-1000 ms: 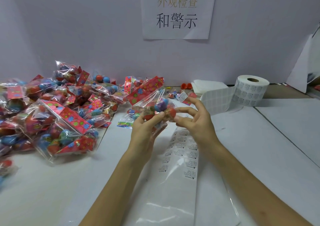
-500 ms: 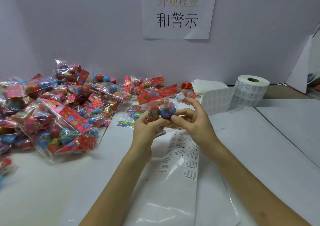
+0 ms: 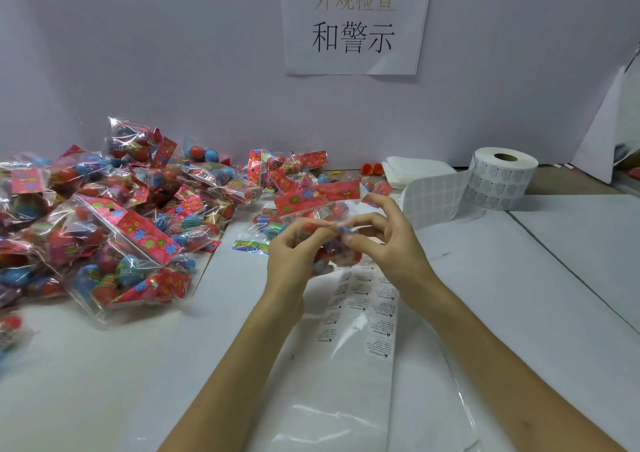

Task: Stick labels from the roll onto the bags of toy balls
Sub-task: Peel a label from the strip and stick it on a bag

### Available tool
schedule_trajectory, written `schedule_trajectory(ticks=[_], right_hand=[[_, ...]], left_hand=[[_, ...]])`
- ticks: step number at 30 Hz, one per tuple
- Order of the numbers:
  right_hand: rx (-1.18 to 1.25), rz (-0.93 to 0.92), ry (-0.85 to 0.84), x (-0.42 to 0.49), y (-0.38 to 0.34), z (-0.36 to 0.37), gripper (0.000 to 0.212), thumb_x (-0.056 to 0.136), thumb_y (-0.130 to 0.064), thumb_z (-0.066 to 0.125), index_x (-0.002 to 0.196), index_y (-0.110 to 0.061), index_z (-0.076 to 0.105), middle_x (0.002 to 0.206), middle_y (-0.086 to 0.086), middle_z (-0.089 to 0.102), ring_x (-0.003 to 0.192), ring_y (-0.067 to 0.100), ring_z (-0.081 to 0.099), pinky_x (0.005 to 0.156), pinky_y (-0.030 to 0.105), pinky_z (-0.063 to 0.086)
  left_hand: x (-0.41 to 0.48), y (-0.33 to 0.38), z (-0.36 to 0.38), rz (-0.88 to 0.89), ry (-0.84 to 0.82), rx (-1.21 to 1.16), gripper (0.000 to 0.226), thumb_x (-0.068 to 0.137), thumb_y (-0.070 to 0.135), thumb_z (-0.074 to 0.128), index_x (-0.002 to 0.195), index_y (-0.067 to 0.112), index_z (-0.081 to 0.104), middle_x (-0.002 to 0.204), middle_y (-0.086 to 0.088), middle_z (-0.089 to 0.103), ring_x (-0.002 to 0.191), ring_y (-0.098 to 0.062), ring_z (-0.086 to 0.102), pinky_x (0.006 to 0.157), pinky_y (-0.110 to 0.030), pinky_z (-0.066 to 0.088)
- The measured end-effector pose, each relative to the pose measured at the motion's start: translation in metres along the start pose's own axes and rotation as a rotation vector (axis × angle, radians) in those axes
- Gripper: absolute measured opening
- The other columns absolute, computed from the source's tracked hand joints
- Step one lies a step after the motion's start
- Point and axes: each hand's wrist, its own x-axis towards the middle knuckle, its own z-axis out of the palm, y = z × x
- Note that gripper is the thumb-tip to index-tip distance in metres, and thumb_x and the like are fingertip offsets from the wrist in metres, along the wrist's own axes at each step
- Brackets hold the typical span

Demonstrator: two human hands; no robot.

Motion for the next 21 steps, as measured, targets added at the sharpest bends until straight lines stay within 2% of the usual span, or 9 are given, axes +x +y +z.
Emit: schedule_trajectory(ticks=[2,6,7,9,13,16,18,19,21], right_hand=[[-0.01,-0.013,0.003,0.0,-0.001,0.0,0.057,0.089,-0.015,0.076,0.135,-0.028,0.045,0.1,-0.003,0.075,0.1,0.015,0.07,0.098,0.039,0.052],[0.034,-0.025,0.006,0.001,0.0,-0.002,0.052,0.091,-0.006,0.072,0.127,-0.033,0.047,0.092,0.002,0.074,0.089,0.017,0.073,0.087,0.031,0.057],[0.026,-0.036,0.012,0.001,0.0,-0.002,0.051,0.091,-0.004,0.072,0.124,-0.034,0.048,0.09,0.002,0.074,0.087,0.018,0.073,0.085,0.03,0.058],[0.004,-0.059,0.04,0.002,0.001,-0.002,0.05,0.09,-0.004,0.072,0.122,-0.035,0.049,0.087,0.001,0.075,0.086,0.018,0.072,0.08,0.025,0.056],[-0.007,-0.072,0.116,0.004,0.003,-0.006,0.054,0.089,-0.007,0.075,0.131,-0.027,0.047,0.086,0.006,0.075,0.087,0.021,0.073,0.079,0.02,0.055],[0.017,-0.05,0.148,0.006,0.005,-0.007,0.052,0.09,-0.009,0.075,0.13,-0.029,0.048,0.092,0.005,0.075,0.093,0.017,0.073,0.083,0.023,0.055],[0.0,-0.056,0.189,0.008,0.004,-0.009,0.043,0.092,-0.015,0.073,0.126,-0.033,0.052,0.101,0.003,0.074,0.101,0.016,0.07,0.087,0.03,0.055],[0.001,-0.065,0.209,0.008,0.003,-0.011,0.037,0.093,-0.017,0.072,0.124,-0.032,0.056,0.102,0.003,0.073,0.099,0.015,0.07,0.084,0.031,0.055],[0.08,-0.062,0.207,0.009,-0.002,-0.015,0.035,0.094,-0.021,0.068,0.127,-0.024,0.061,0.092,0.006,0.072,0.078,0.014,0.065,0.068,0.026,0.051]], left_hand=[[0.001,-0.001,-0.001,0.005,0.001,0.014,0.01,0.089,0.007,0.072,0.084,0.015,0.075,0.077,-0.006,0.074,0.068,-0.018,0.071,0.058,-0.026,0.056],[0.001,-0.001,-0.002,0.012,-0.038,0.014,0.016,0.088,0.003,0.073,0.078,0.014,0.076,0.071,-0.007,0.074,0.054,-0.017,0.064,0.048,-0.023,0.051],[0.001,-0.001,-0.001,0.008,-0.042,0.014,0.016,0.089,0.004,0.073,0.078,0.015,0.077,0.074,-0.008,0.075,0.056,-0.018,0.065,0.05,-0.024,0.052],[0.0,-0.003,-0.001,-0.015,-0.086,0.005,0.004,0.089,0.013,0.075,0.088,0.014,0.078,0.088,-0.013,0.078,0.071,-0.024,0.073,0.057,-0.027,0.057],[0.0,-0.006,0.002,-0.092,-0.183,-0.011,0.026,0.09,0.022,0.075,0.11,0.005,0.073,0.108,-0.016,0.077,0.1,-0.032,0.075,0.081,-0.038,0.061],[0.001,-0.005,0.003,-0.124,-0.177,-0.04,0.031,0.09,0.017,0.075,0.115,0.0,0.069,0.112,-0.017,0.076,0.104,-0.032,0.074,0.086,-0.039,0.06],[0.002,-0.005,0.001,-0.114,-0.153,-0.058,0.024,0.091,0.017,0.074,0.112,0.006,0.073,0.108,-0.013,0.078,0.101,-0.028,0.076,0.084,-0.035,0.062],[0.002,-0.004,0.0,-0.11,-0.134,-0.081,0.02,0.092,0.017,0.073,0.11,0.009,0.075,0.107,-0.01,0.078,0.1,-0.026,0.076,0.083,-0.034,0.062],[0.004,-0.001,-0.001,-0.117,-0.063,-0.173,0.023,0.093,0.017,0.07,0.114,0.008,0.074,0.11,-0.009,0.078,0.104,-0.025,0.075,0.084,-0.035,0.061]])
